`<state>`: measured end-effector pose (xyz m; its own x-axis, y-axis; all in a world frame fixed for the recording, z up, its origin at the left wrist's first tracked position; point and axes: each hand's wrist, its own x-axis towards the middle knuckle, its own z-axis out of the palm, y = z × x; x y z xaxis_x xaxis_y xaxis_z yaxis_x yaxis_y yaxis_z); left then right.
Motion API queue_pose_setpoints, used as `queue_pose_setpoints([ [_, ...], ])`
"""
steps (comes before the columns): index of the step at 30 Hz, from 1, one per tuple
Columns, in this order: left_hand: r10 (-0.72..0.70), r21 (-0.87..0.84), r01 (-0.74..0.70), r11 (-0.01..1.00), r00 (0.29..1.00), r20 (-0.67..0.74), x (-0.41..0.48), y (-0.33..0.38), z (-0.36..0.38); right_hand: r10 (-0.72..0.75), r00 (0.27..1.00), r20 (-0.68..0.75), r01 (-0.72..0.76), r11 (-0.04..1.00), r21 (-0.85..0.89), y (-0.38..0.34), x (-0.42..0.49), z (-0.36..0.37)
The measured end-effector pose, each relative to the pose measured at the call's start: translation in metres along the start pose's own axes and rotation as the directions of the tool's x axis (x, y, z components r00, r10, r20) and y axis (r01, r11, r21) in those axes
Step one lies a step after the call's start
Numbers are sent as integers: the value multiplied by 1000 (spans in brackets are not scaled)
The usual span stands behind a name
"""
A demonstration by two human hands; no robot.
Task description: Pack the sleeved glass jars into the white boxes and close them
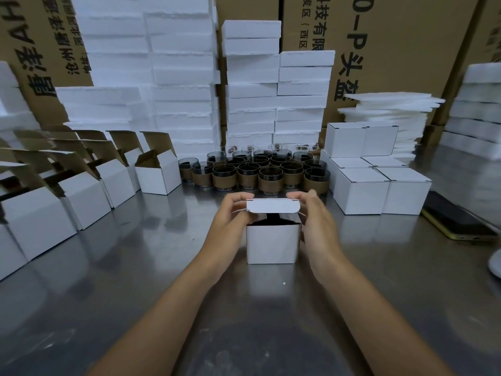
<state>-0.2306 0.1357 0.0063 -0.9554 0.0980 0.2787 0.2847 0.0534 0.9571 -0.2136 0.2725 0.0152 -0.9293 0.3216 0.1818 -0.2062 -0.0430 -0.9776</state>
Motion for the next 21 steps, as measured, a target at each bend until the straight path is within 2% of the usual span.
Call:
queue_pose_setpoints([
  [2,-30,-22,29,999,999,-37,2,1,-1,-80,996,29,82,994,-66,0,-3,0],
  [4,-42,-41,40,998,998,-46,2,1,-1,-187,975,119,203,969,-138,2,-10,1],
  [6,-50,-57,48,997,998,-30,1,1,-1,-222,957,187,259,944,-203,6,-12,2],
  [12,-94,-96,90,991,995,-33,2,-1,-3,-313,925,214,367,881,-299,9,-11,-3],
  [15,-101,-94,98,991,994,-31,1,0,-4,-316,922,225,375,873,-312,7,-11,-6],
  [21,-83,-72,83,994,997,-5,4,-3,-7,-230,951,208,274,937,-216,7,-7,-4],
])
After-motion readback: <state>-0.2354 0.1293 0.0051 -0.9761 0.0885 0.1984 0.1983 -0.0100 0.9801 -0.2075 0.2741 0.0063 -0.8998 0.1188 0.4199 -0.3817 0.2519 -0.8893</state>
